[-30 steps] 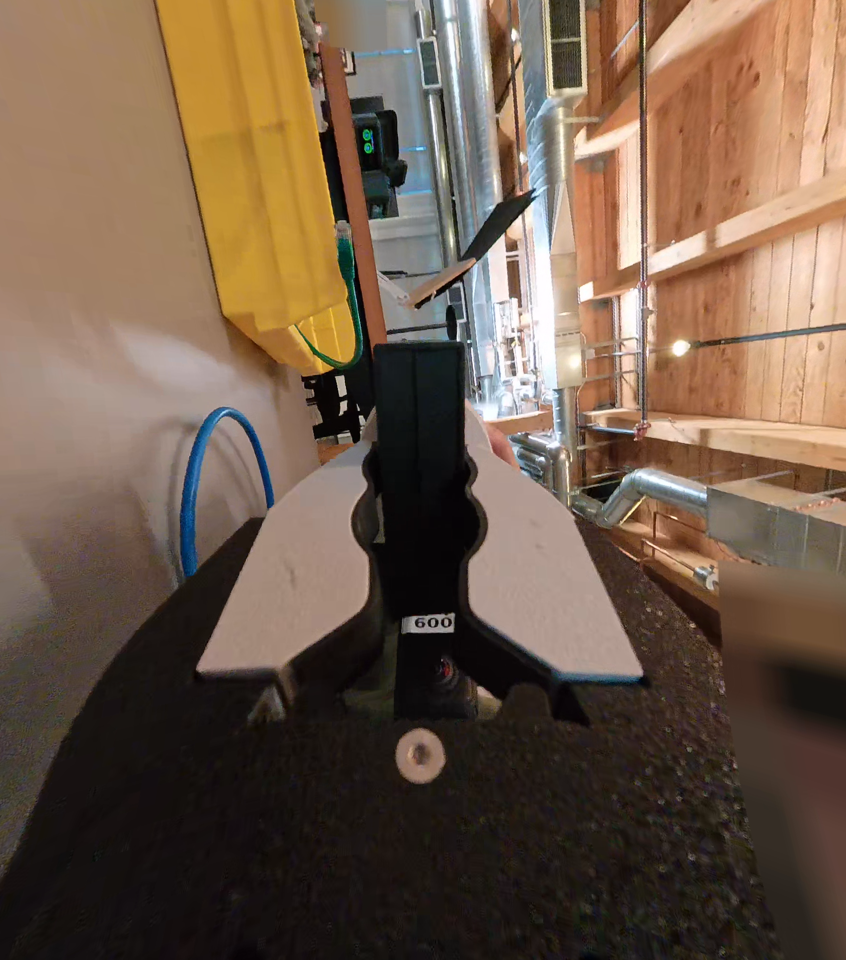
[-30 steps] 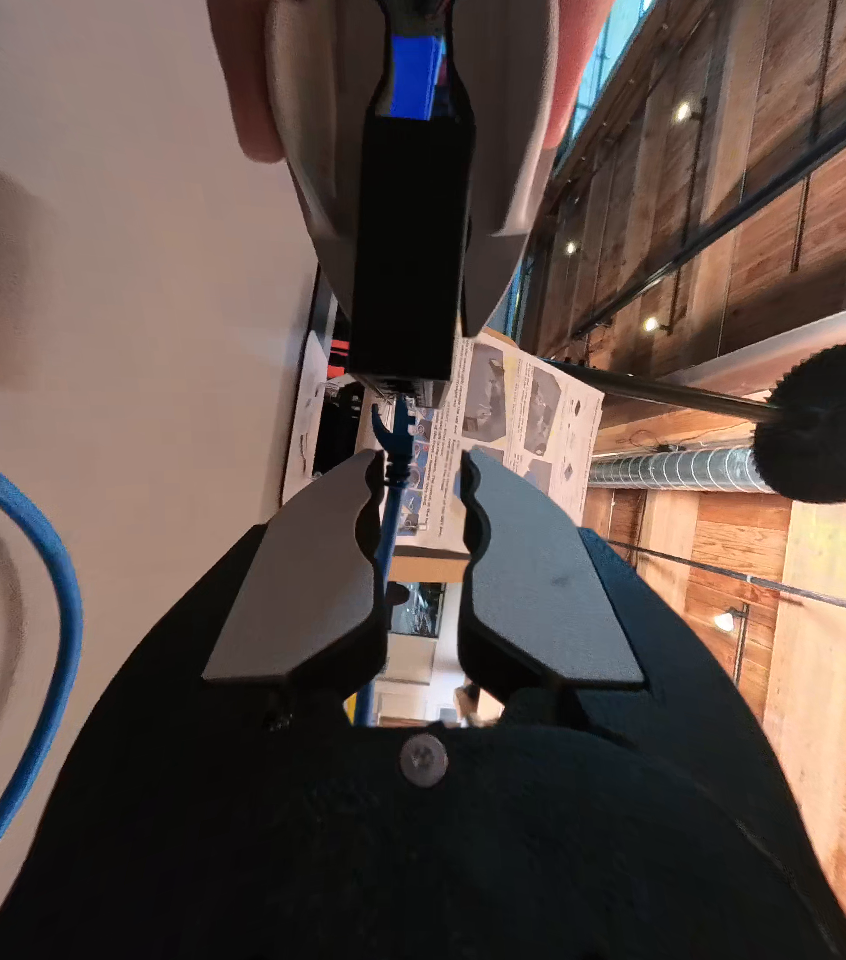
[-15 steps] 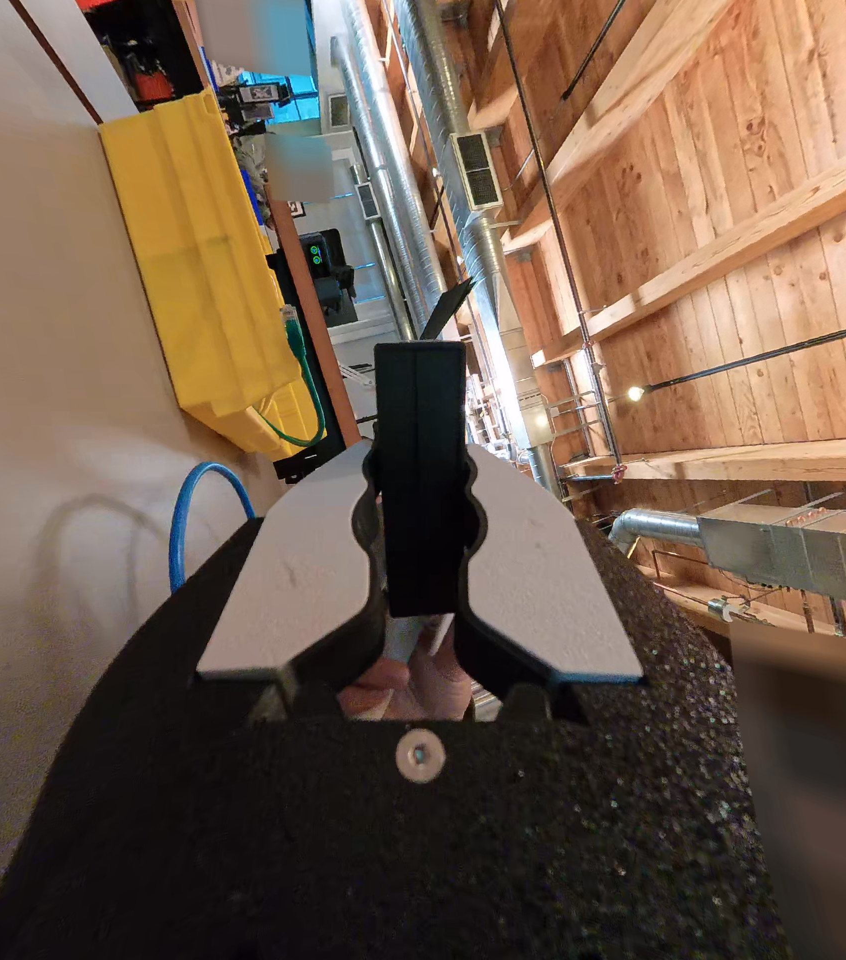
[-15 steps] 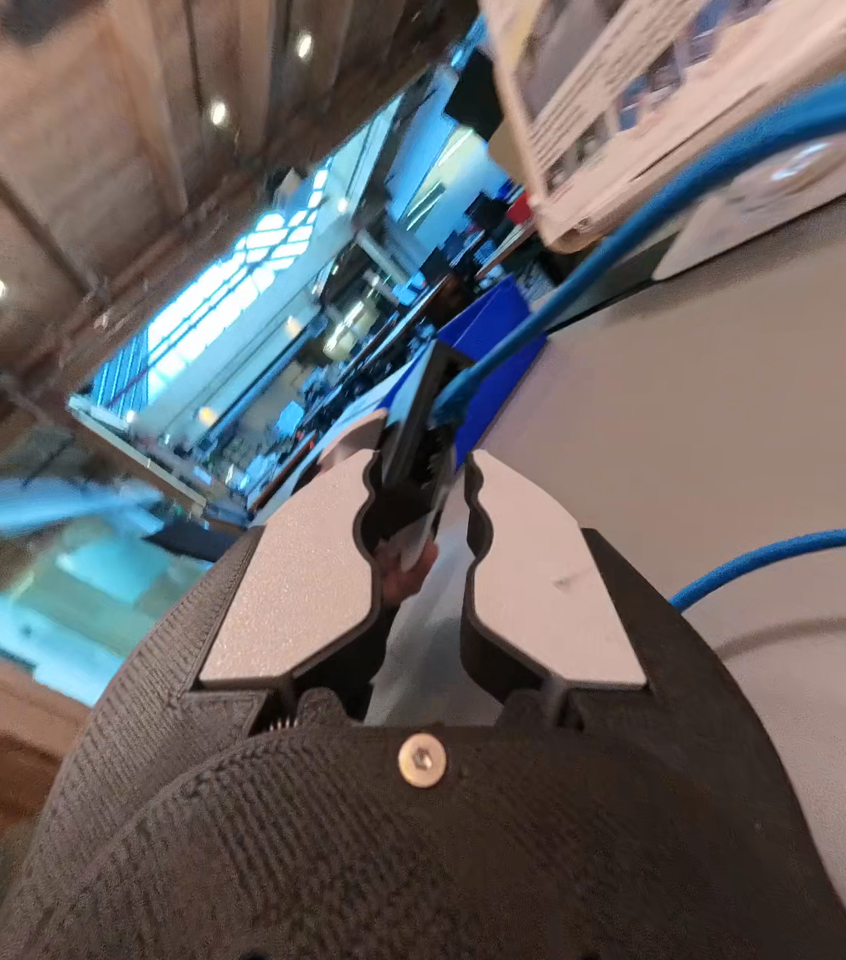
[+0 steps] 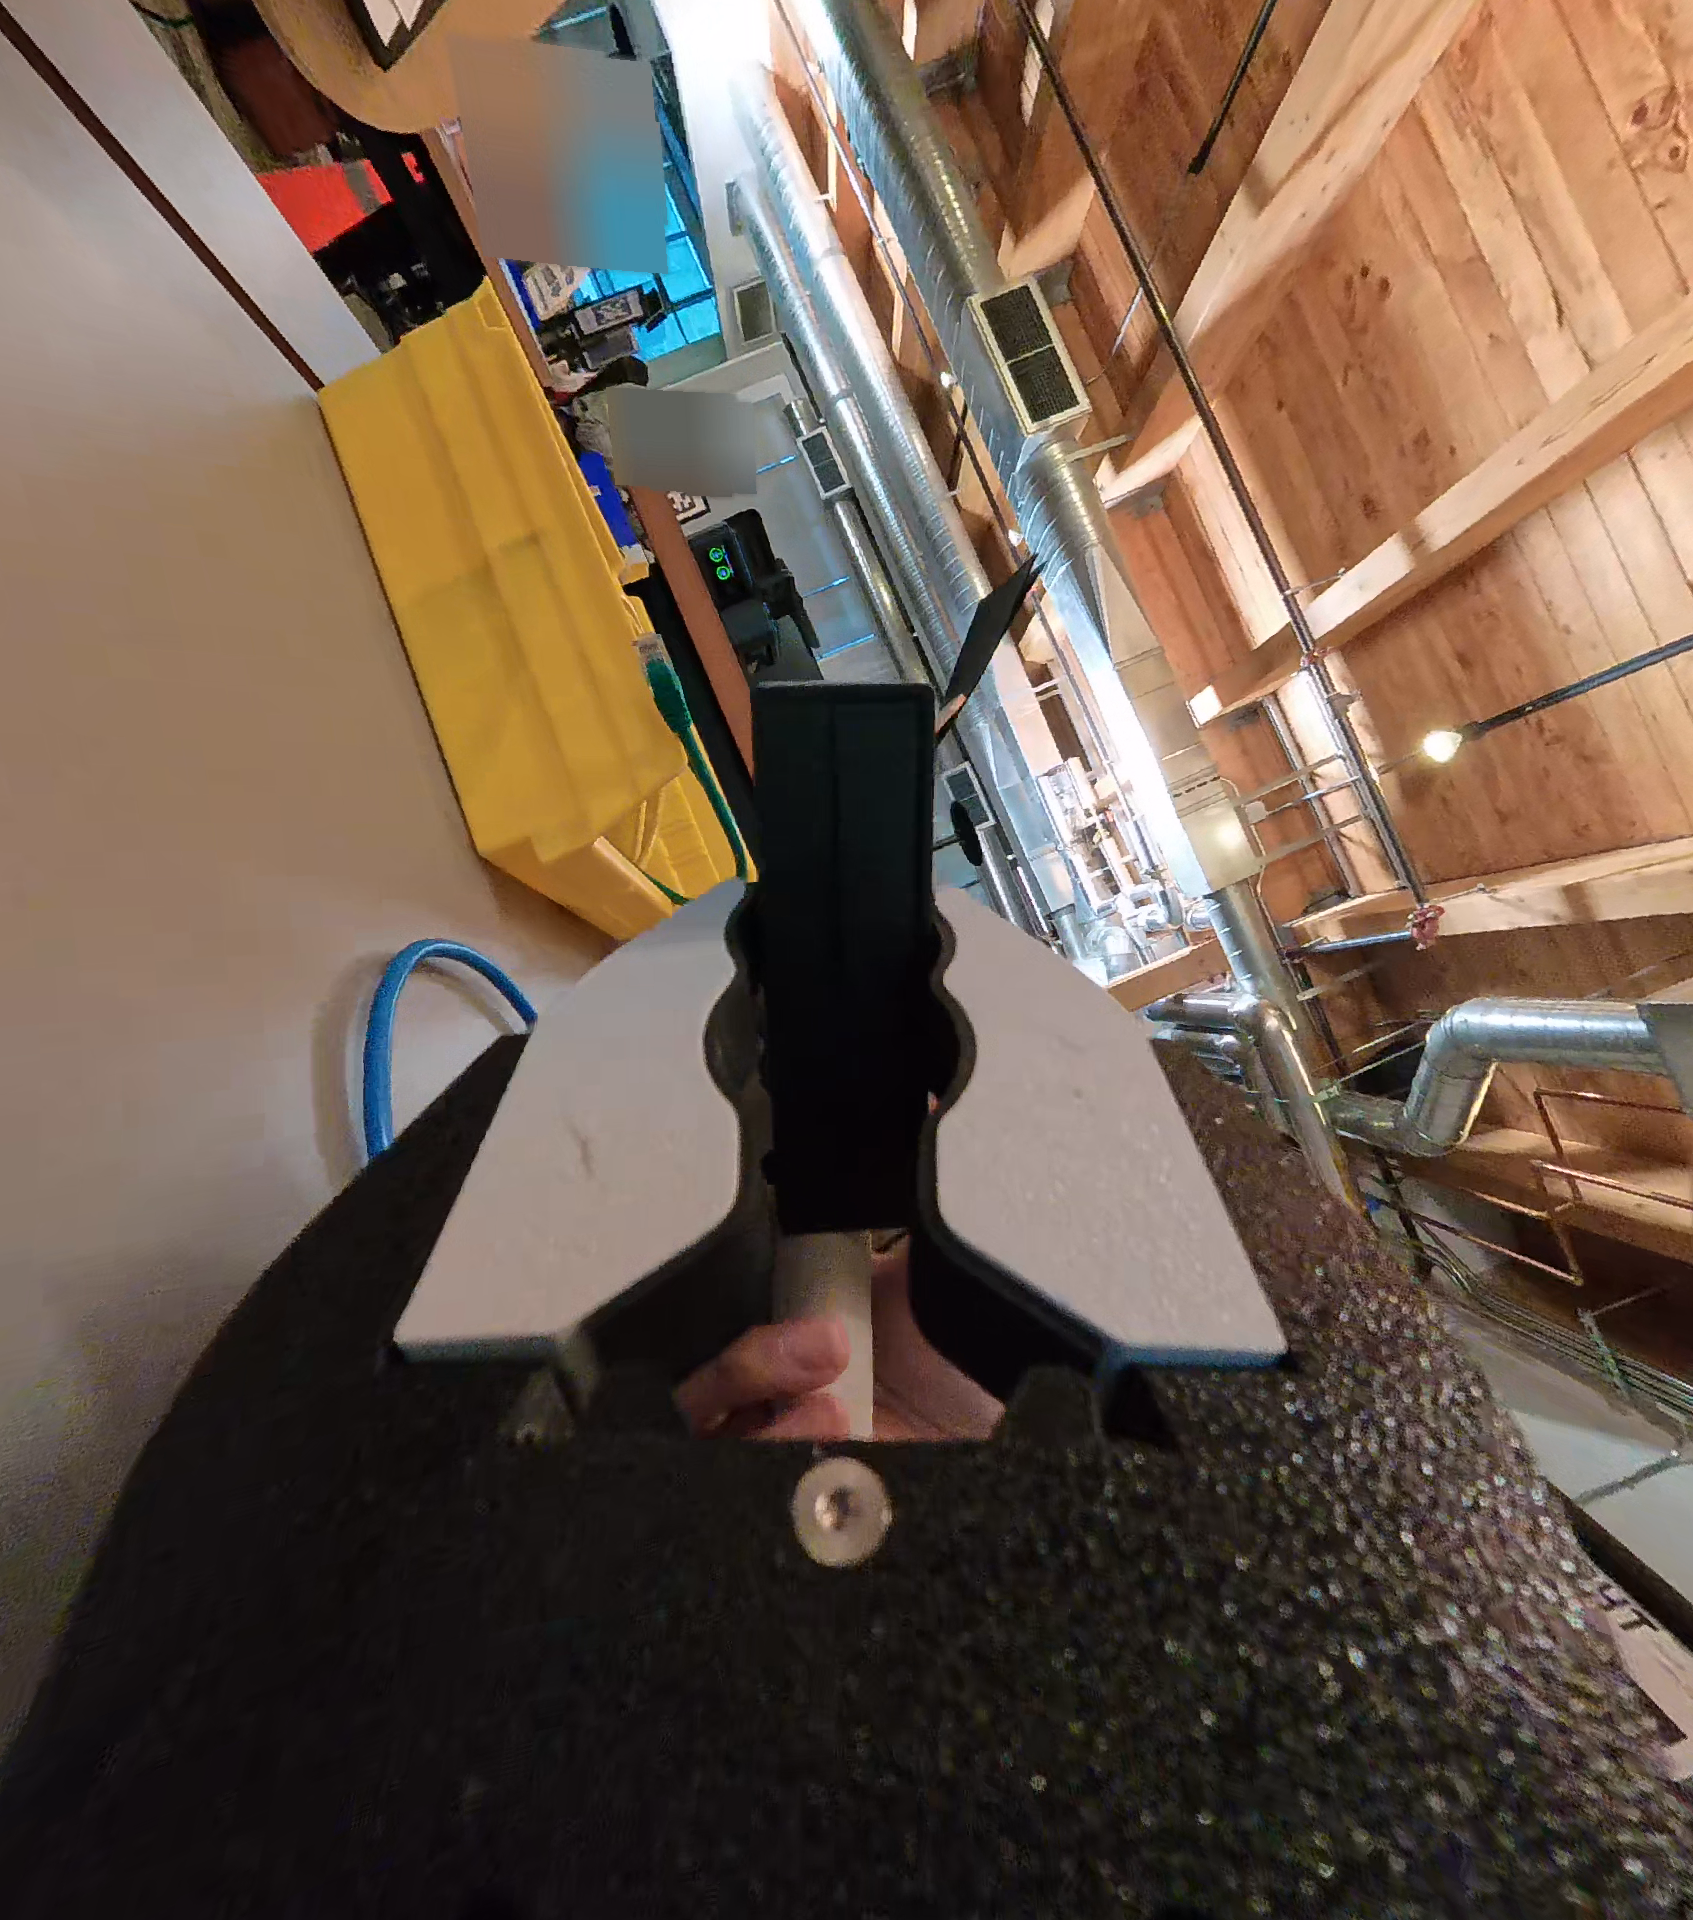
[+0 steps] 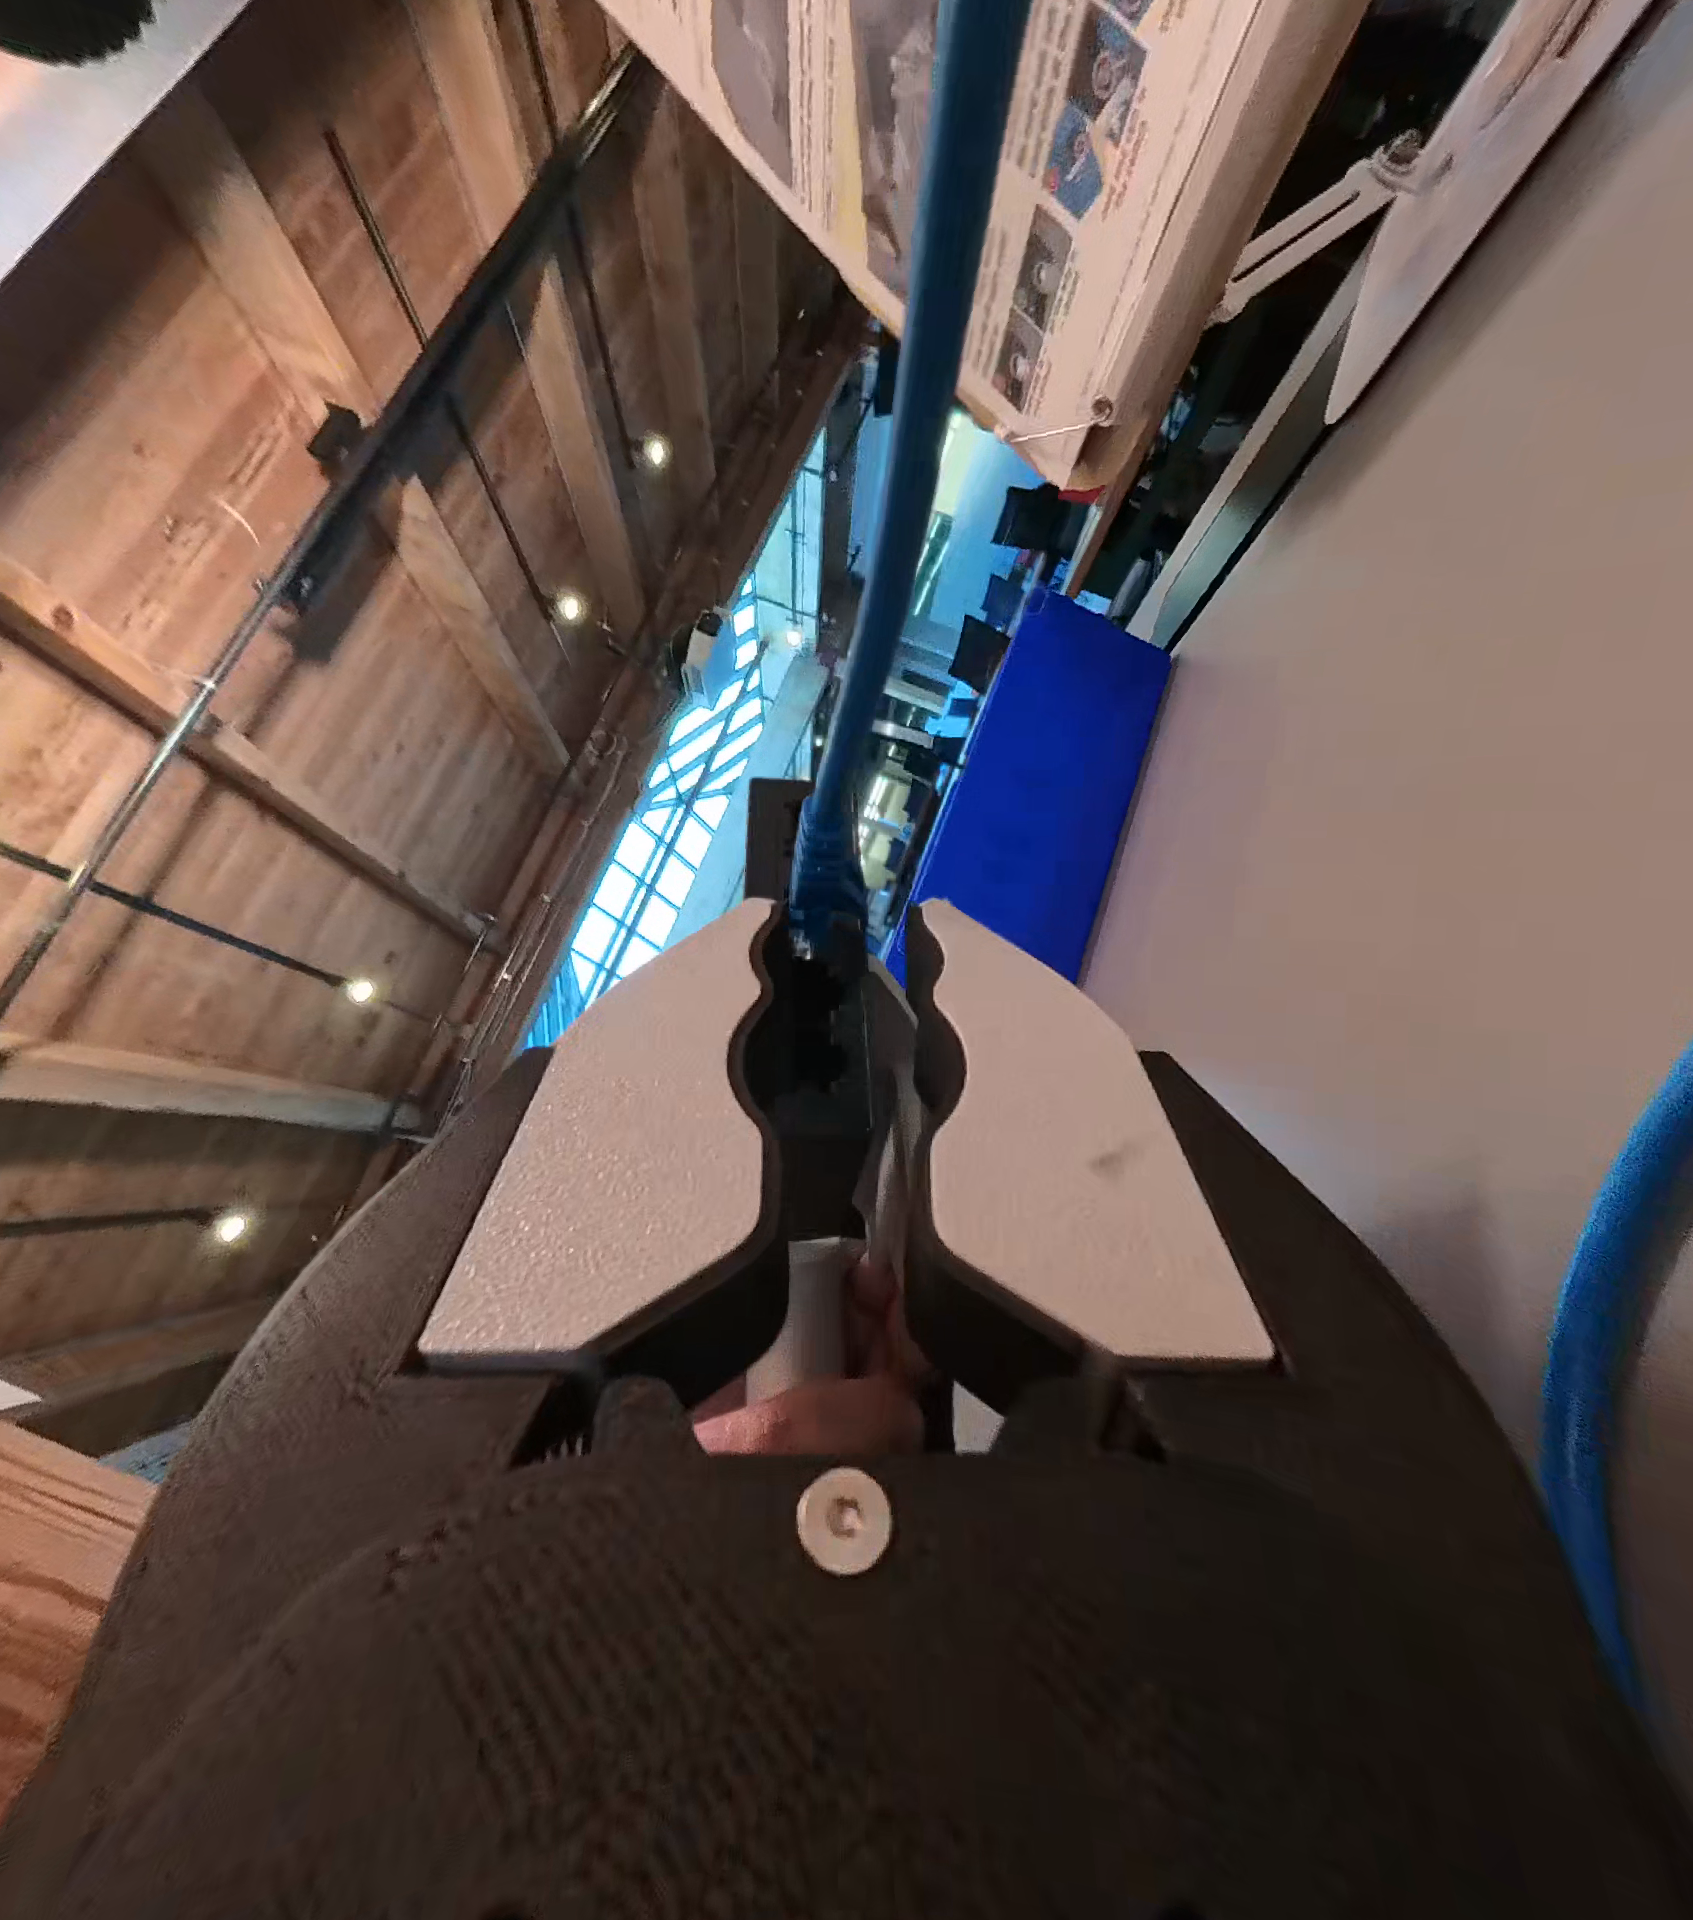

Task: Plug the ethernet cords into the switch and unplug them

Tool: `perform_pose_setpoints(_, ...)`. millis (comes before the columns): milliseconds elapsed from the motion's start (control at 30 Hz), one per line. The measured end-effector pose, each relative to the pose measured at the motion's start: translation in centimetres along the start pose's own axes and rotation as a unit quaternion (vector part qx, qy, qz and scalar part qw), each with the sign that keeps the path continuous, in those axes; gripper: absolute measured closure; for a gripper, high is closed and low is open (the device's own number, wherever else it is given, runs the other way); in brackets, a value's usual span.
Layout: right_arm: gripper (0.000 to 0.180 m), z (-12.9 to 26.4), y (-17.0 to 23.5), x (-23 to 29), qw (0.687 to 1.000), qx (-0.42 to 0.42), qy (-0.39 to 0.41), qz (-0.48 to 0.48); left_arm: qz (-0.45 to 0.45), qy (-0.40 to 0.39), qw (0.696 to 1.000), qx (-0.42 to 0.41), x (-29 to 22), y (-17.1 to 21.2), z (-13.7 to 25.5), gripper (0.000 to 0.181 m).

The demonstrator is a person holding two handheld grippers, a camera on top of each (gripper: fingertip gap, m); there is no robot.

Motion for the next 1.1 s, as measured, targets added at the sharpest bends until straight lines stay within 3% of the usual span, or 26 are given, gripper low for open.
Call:
perform_pose_setpoints(100,0.154,-0.2,0.1,-0.1,1.000,-0.003,-0.015,-0.016,0.003,0.003,1.000,0.009,-0.1,0.3,-0.2,0.153)
perform_pose_setpoints(167,0.165,-0.2,0.0,0.1,0.999,-0.005,-0.032,-0.019,0.002,-0.004,1.000,0.011,0.0,0.4,-0.2,0.154)
perform_pose_setpoints(300,0.165,-0.2,0.1,-0.2,0.999,-0.007,-0.036,-0.032,0.000,-0.021,1.000,0.004,0.3,0.3,-0.2,0.154)
perform_pose_setpoints(833,0.165,0.1,0.2,-0.9,1.000,0.008,-0.025,-0.003,-0.057,-0.041,0.998,0.006,0.6,1.1,0.1,0.153)
perform_pose_setpoints(1100,0.165,0.4,0.2,-1.7,0.998,0.033,-0.024,-0.041,-0.068,-0.047,0.996,0.017,1.2,1.1,0.1,0.153)
Point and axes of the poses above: each gripper's, where its closed fingertips meet, z back along the fingers, y out of its underside, x = y × z across the jaws, the point moved 2 cm from there along z, back along the fingers, and after that the axes turned 9 degrees about -z, right-handed, at the moved point
